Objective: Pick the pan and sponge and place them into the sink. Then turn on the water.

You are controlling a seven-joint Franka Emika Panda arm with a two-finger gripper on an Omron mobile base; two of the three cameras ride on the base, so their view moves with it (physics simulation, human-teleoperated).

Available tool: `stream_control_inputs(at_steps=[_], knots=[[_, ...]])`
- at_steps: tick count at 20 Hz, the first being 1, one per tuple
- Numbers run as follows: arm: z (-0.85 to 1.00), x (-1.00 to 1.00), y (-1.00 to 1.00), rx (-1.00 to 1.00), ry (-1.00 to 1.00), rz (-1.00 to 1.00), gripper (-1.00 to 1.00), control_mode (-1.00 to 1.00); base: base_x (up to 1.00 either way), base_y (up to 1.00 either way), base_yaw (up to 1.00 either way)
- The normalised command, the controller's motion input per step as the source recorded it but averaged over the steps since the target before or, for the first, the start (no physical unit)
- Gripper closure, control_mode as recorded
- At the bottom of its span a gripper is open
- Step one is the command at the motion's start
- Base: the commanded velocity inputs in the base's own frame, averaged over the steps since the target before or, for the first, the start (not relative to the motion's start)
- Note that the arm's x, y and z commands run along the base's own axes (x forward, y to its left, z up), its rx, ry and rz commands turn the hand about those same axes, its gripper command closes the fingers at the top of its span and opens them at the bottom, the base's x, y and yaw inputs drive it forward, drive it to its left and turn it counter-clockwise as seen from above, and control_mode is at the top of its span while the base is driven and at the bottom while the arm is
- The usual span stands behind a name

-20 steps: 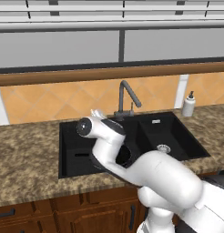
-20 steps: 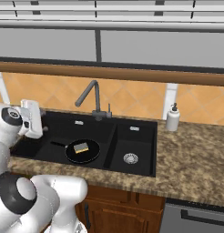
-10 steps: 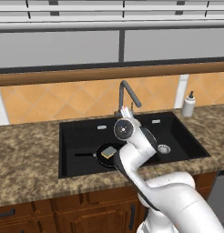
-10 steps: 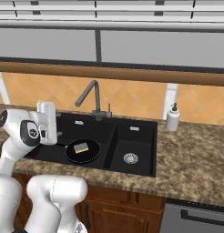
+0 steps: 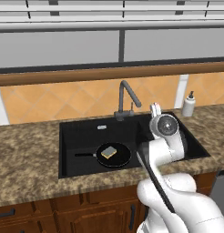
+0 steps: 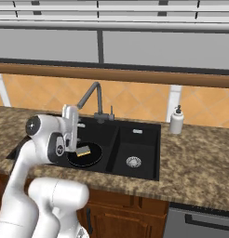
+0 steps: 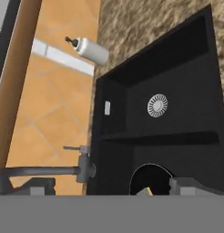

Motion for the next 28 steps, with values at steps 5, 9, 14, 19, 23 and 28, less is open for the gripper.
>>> stream_control_inputs(at_steps=[5, 9, 14, 19, 23, 28], knots=[[0.19, -0.03, -0.69, 0.23, -0.02, 0.00, -1.00, -1.00, 0.00, 0.00, 0.00], [0.10, 0.00, -0.47, 0.16, 0.00, 0.07, -1.00, -1.00, 0.00, 0.00, 0.00], [0.04, 0.26, -0.11, 0.11, 0.00, 0.11, -1.00, -1.00, 0.00, 0.00, 0.00], [0.01, 0.42, -0.04, 0.22, 0.04, 0.14, -1.00, -1.00, 0.00, 0.00, 0.00], [0.02, 0.28, -0.02, 0.23, 0.15, 0.10, -1.00, -1.00, 0.00, 0.00, 0.00], [0.00, 0.24, 0.00, 0.14, 0.06, 0.06, -1.00, -1.00, 0.00, 0.00, 0.00]])
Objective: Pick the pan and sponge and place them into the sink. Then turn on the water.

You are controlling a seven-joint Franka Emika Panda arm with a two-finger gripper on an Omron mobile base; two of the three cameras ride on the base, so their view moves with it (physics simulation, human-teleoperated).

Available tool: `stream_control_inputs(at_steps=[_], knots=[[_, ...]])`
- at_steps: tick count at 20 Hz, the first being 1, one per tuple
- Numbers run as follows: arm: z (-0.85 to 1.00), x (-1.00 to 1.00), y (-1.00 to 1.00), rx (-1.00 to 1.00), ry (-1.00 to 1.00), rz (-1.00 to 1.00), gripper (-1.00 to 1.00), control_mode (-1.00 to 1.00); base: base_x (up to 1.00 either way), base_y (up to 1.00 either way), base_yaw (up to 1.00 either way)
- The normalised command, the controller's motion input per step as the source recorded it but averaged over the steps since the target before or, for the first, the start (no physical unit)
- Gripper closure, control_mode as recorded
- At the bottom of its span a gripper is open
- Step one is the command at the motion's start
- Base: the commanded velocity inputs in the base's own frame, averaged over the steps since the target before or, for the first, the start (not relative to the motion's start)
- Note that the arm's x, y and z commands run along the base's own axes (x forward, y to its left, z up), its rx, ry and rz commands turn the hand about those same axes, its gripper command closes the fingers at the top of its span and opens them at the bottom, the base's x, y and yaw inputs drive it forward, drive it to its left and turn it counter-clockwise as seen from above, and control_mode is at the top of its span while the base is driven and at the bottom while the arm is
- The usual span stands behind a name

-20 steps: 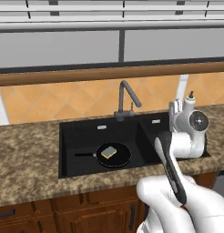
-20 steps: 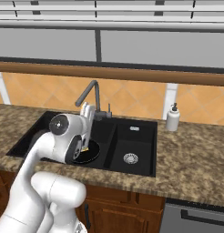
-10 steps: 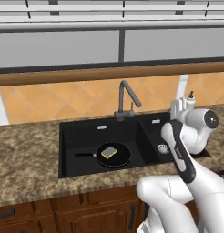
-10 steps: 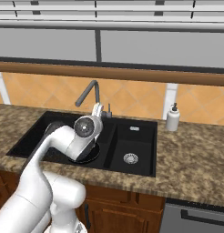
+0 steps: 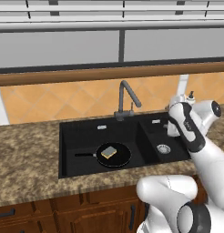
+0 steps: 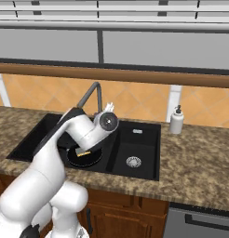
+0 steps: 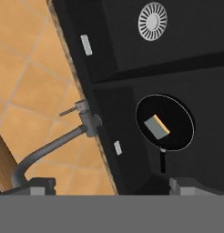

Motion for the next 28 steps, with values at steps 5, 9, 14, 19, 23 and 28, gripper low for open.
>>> stream_control_inputs(at_steps=[5, 9, 14, 19, 23, 28], knots=[[-0.09, 0.33, 0.16, -0.01, -0.11, 0.03, -1.00, -1.00, 0.00, 0.00, 0.00], [-0.25, 0.35, 0.29, -0.09, -0.13, 0.02, -1.00, -1.00, 0.00, 0.00, 0.00], [-0.23, 0.34, 0.14, -0.06, -0.06, 0.03, -1.00, -1.00, 0.00, 0.00, 0.00], [-0.15, 0.21, 0.01, -0.03, 0.00, 0.04, -1.00, -1.00, 0.00, 0.00, 0.00], [-0.24, 0.21, 0.00, 0.00, 0.00, 0.08, -1.00, -1.00, 0.00, 0.00, 0.00], [-0.25, 0.13, 0.00, 0.00, 0.00, 0.13, -1.00, -1.00, 0.00, 0.00, 0.00]])
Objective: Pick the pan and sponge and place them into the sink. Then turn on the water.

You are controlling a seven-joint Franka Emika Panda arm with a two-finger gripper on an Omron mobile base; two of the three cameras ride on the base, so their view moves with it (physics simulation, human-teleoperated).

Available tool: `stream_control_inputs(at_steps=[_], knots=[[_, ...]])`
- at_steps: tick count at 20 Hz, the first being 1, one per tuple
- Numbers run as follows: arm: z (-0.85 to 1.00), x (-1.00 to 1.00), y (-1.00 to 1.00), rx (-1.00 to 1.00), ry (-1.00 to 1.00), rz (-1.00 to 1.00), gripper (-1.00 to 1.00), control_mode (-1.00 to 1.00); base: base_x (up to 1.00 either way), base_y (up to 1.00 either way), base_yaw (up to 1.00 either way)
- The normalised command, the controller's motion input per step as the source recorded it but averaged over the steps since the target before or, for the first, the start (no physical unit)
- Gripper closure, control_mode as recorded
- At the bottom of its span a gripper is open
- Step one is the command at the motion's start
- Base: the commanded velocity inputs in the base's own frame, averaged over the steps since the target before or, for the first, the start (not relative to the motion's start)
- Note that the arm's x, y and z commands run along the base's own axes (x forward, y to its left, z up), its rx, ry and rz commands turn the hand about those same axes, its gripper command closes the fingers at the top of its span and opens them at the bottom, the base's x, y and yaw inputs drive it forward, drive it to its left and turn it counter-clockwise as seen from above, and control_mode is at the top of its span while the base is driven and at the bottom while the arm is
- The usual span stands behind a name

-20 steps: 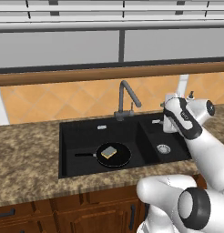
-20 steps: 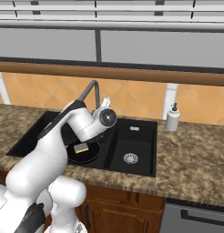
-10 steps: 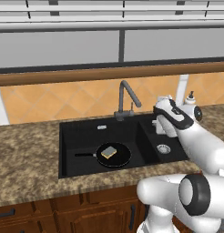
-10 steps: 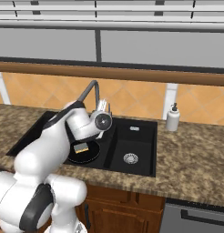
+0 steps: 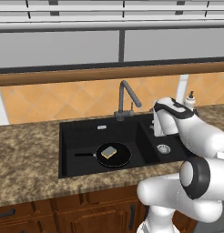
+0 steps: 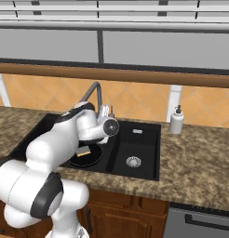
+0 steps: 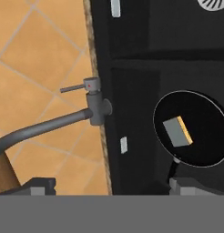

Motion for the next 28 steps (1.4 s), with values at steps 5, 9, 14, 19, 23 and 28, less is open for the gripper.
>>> stream_control_inputs(at_steps=[5, 9, 14, 19, 23, 28], knots=[[-0.06, 0.10, 0.00, 0.00, -0.06, 0.10, -1.00, -1.00, 0.00, 0.00, 0.00], [0.00, 0.22, 0.00, 0.00, -0.09, 0.08, -1.00, -1.00, 0.00, 0.00, 0.00], [-0.07, 0.19, 0.00, 0.00, -0.03, 0.06, -1.00, -1.00, 0.00, 0.00, 0.00], [-0.17, 0.14, 0.08, 0.00, 0.00, 0.02, -1.00, -1.00, 0.00, 0.00, 0.00], [-0.05, 0.24, 0.12, 0.00, -0.03, 0.00, -1.00, -1.00, 0.00, 0.00, 0.00], [-0.08, 0.36, 0.23, 0.00, 0.00, 0.00, -1.00, -1.00, 0.00, 0.00, 0.00]])
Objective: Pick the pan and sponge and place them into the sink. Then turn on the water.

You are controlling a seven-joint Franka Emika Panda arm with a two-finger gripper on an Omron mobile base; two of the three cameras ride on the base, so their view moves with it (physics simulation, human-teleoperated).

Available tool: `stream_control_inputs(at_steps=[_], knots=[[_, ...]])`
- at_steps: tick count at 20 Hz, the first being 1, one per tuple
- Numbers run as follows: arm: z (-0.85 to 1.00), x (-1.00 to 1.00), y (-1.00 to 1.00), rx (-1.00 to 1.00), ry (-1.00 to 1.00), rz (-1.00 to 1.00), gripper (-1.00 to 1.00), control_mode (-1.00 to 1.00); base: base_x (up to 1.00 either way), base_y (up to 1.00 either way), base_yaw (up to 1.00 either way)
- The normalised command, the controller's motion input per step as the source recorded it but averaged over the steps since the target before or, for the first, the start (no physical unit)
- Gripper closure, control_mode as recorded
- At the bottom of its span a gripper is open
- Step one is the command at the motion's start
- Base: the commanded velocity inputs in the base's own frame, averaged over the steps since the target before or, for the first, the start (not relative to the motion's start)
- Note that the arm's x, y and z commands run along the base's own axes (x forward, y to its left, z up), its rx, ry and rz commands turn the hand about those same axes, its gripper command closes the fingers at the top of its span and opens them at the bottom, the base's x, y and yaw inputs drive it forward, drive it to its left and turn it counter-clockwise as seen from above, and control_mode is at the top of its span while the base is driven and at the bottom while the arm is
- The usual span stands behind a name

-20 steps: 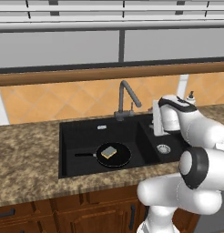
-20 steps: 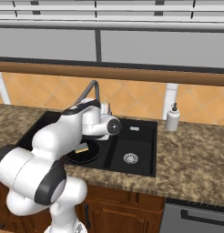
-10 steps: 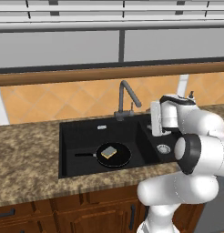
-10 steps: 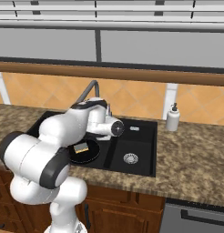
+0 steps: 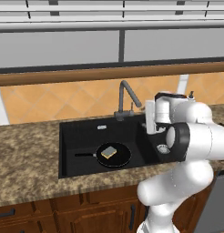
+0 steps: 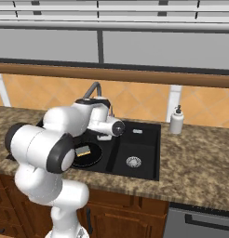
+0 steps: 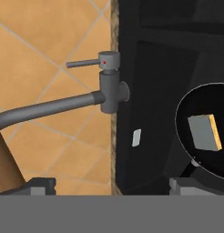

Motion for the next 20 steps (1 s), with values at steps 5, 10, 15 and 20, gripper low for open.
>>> stream_control_inputs(at_steps=[5, 10, 15, 20], knots=[[-0.12, 0.40, 0.03, 0.00, 0.00, 0.00, -1.00, -1.00, 0.00, 0.00, 0.00], [-0.09, 0.42, 0.00, 0.00, 0.00, 0.00, -1.00, -1.00, 0.00, 0.00, 0.00], [-0.14, 0.41, 0.01, 0.00, 0.00, 0.00, -1.00, -1.00, 0.00, 0.00, 0.00], [-0.22, 0.47, 0.02, 0.00, 0.00, 0.00, -1.00, -1.00, 0.00, 0.00, 0.00]])
